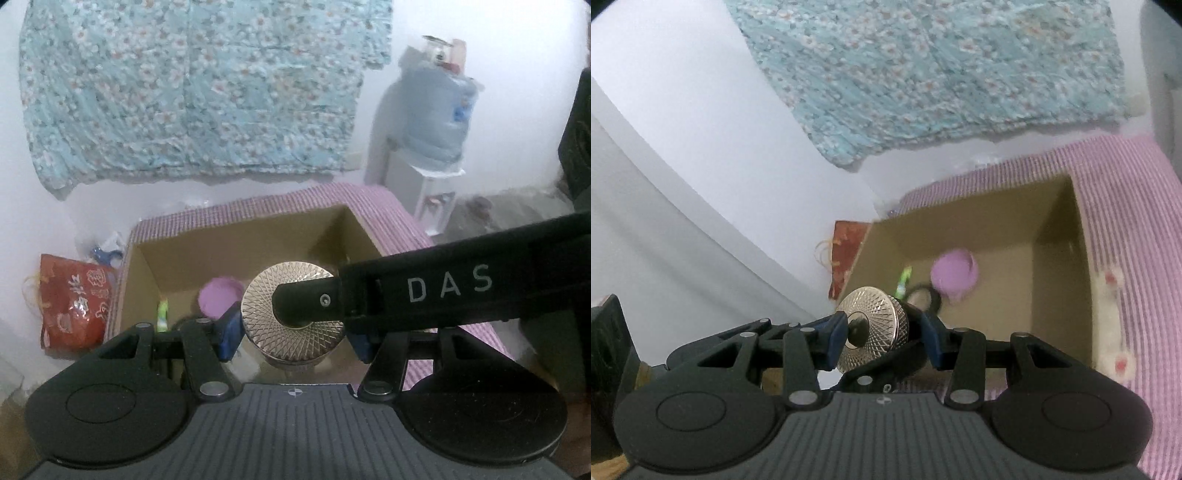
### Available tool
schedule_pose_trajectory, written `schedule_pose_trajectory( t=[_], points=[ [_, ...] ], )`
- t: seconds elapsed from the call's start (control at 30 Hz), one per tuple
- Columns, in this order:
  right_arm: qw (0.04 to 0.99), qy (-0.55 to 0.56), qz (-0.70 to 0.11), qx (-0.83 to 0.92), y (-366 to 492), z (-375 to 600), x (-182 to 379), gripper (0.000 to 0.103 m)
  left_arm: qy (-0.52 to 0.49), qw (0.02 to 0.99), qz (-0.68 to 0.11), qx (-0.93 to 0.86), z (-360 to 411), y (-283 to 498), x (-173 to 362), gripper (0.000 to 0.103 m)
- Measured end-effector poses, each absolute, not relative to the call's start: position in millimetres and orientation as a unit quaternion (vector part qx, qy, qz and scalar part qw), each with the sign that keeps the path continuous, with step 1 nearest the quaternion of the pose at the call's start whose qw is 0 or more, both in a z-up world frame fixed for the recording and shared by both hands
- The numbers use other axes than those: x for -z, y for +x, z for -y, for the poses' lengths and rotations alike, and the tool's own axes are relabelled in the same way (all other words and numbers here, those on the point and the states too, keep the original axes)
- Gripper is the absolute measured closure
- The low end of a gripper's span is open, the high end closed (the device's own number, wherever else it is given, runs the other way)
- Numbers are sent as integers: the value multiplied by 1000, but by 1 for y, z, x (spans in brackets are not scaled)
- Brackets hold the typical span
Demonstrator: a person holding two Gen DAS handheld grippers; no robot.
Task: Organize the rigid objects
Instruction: 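Carry the gold jar into the box, release it and withdraw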
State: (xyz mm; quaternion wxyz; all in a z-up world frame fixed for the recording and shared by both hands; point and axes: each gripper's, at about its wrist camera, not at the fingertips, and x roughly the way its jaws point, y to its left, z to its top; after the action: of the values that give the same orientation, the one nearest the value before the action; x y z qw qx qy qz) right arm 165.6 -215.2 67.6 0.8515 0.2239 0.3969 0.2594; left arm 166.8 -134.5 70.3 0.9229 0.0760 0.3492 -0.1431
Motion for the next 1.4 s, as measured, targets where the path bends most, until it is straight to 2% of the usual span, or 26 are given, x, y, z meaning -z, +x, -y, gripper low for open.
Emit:
schedule_pose_trajectory(
  t=[0.13, 0.4, 0.77, 1.13, 1.3, 1.4],
  points=[
    [832, 220, -440, -256, 220, 215, -54, 56, 58, 906, -396, 136, 140, 211, -61, 46],
    [791, 196, -527, -240, 293, 208, 5, 56, -6, 862, -493, 118, 128, 281, -8, 46],
    [760, 188, -580, -224, 319, 206, 54, 55, -37, 829, -550, 98, 127, 312, 38, 46],
    [773, 145, -578, -216, 321, 198, 58, 55, -44, 826, -554, 97, 125, 315, 44, 42],
    [795, 150, -547, -215, 316, 203, 38, 55, -49, 840, -532, 94, 123, 306, 26, 30],
    [814, 166, -510, -223, 300, 215, 14, 55, -45, 853, -507, 112, 121, 293, 8, 26]
  ],
)
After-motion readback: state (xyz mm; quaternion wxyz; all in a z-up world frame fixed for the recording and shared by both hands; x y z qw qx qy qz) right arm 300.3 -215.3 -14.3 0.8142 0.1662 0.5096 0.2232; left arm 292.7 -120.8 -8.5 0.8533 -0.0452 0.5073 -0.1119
